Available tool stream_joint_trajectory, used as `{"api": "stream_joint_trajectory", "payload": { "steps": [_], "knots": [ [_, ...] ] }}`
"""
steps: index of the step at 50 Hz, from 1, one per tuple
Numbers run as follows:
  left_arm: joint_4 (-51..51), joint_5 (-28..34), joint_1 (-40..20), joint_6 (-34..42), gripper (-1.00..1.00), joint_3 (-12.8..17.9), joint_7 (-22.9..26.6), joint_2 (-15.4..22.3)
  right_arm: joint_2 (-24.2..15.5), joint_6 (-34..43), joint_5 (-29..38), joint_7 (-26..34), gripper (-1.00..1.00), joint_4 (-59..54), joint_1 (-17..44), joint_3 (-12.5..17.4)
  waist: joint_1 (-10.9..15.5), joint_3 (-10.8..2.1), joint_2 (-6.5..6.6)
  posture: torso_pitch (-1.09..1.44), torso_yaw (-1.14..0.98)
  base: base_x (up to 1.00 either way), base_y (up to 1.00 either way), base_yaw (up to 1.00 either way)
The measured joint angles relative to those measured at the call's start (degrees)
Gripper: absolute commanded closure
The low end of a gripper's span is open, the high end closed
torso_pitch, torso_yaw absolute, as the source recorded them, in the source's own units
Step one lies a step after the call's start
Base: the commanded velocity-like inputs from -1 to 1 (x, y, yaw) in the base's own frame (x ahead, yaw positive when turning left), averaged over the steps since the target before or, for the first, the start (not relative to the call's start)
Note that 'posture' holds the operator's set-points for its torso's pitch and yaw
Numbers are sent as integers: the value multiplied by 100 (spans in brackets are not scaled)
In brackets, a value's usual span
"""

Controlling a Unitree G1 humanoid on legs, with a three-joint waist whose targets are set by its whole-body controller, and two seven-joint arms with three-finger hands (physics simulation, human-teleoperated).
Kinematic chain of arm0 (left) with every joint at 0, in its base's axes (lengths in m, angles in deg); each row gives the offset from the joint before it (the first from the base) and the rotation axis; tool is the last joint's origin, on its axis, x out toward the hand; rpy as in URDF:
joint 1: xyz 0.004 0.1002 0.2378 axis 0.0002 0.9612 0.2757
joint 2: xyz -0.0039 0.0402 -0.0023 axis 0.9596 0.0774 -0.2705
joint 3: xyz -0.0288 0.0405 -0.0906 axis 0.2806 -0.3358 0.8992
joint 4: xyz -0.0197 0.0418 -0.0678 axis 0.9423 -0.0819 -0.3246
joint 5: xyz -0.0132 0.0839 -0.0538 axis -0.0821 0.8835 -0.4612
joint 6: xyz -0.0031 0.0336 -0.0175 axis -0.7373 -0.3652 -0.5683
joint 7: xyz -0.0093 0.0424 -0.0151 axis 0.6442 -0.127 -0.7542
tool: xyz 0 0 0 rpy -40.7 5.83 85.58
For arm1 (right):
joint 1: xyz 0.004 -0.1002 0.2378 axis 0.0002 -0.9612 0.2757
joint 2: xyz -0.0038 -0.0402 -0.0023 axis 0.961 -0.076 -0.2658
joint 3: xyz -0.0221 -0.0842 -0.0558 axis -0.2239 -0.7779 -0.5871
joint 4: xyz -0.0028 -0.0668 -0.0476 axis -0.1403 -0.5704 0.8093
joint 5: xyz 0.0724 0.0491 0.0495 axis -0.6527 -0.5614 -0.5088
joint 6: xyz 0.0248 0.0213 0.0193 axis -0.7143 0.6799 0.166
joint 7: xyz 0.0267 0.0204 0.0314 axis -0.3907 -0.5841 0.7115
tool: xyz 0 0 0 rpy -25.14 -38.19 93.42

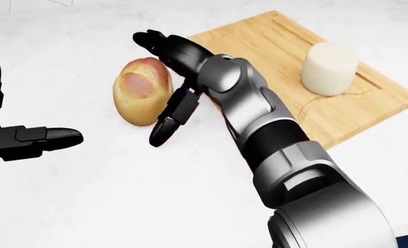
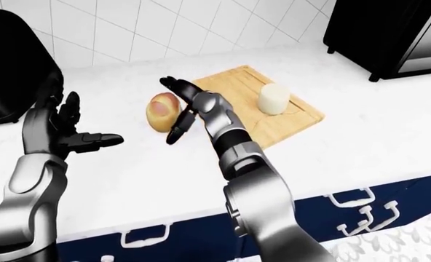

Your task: Place the bread and cheese on the cutting board.

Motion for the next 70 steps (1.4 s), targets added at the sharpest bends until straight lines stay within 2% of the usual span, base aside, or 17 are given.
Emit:
{"api": "stream_joint_trajectory", "payload": {
  "steps": [15, 17, 18, 20, 29, 36, 44, 63, 70],
  "knots": [
    [-53, 49, -117, 48, -100, -102, 1, -11, 25, -117, -9, 79, -29, 71, -16, -15, -1, -23, -1, 0, 0, 0, 0, 0],
    [-69, 56, -126, 52, -100, -84, -1, -4, 29, -133, 10, 68, -18, 96, -16, -32, -7, -28, 0, 0, 0, 0, 0, 0],
    [-71, 57, -126, 52, -100, -73, -4, -2, 36, -142, 22, 61, -2, 109, -16, -39, -9, -31, 2, 0, 0, 0, 0, 0],
    [-65, 57, -118, 49, -100, -59, -7, 0, 48, -165, 38, 44, 17, 126, -7, -39, -9, -35, 5, 0, 0, 0, 0, 0],
    [-39, 28, -88, 41, -100, -26, -14, 8, 24, -184, 83, 24, 54, 124, 56, -45, -2, -29, 3, 0, 0, 0, 0, 0],
    [-9, 1, -23, 37, -100, -7, 0, 14, -84, -91, 101, -9, 60, 99, 192, -18, -1, 8, -2, 0, 0, 0, 0, 0],
    [-54, 31, 18, -1, -100, -31, -10, -16, -547, 27, 105, -152, 60, 289, 395, 90, 10, 1, -39, 0, 0, 0, 0, 0],
    [4, 95, -50, 72, -100, -74, -18, -40, -1422, 490, 320, -596, 61, 441, 180, 240, 27, 35, -94, 0, 0, 0, 0, 0],
    [33, 86, -43, 91, -100, -67, -12, -33, -1512, 552, 380, -631, 58, 550, 101, 249, 21, 8, -116, 0, 0, 0, 0, 0]
  ]
}}
